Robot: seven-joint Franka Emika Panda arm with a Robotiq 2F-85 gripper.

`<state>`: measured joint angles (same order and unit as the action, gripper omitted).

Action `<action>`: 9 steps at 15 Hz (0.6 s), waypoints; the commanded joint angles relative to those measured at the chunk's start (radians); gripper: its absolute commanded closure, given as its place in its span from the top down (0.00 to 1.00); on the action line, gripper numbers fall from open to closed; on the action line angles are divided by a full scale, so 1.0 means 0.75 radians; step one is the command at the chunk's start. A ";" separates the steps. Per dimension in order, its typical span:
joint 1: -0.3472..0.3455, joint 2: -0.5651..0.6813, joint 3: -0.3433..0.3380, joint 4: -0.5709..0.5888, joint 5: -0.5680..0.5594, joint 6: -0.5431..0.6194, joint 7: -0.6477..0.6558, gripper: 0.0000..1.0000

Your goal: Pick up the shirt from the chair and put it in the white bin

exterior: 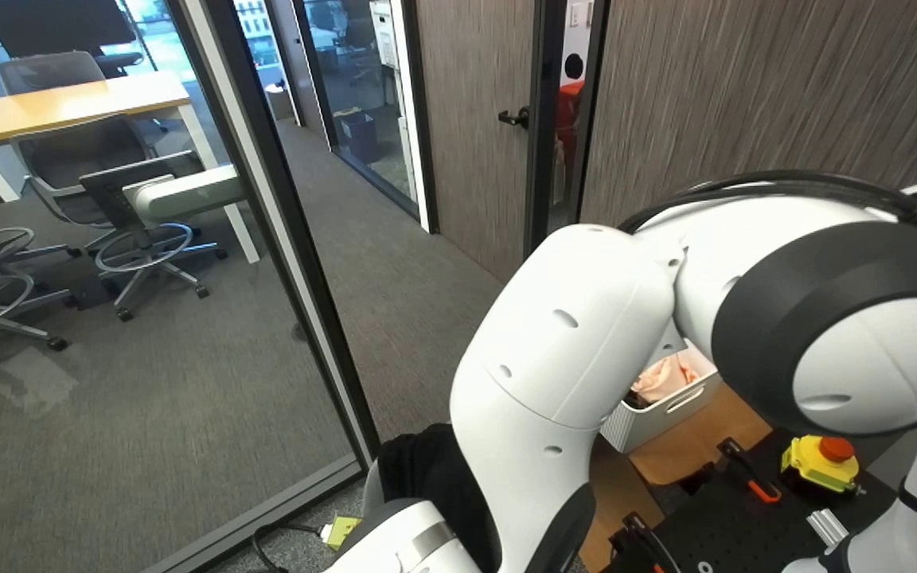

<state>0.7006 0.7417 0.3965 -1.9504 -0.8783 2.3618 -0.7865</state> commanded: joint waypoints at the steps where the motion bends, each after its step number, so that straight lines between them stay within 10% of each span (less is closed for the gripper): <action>1: 0.083 0.080 -0.057 0.120 -0.087 -0.066 0.035 1.00; 9: 0.134 0.167 -0.085 0.230 -0.073 -0.253 0.078 1.00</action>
<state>0.7814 0.8485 0.3418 -1.8224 -0.9252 2.2296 -0.7535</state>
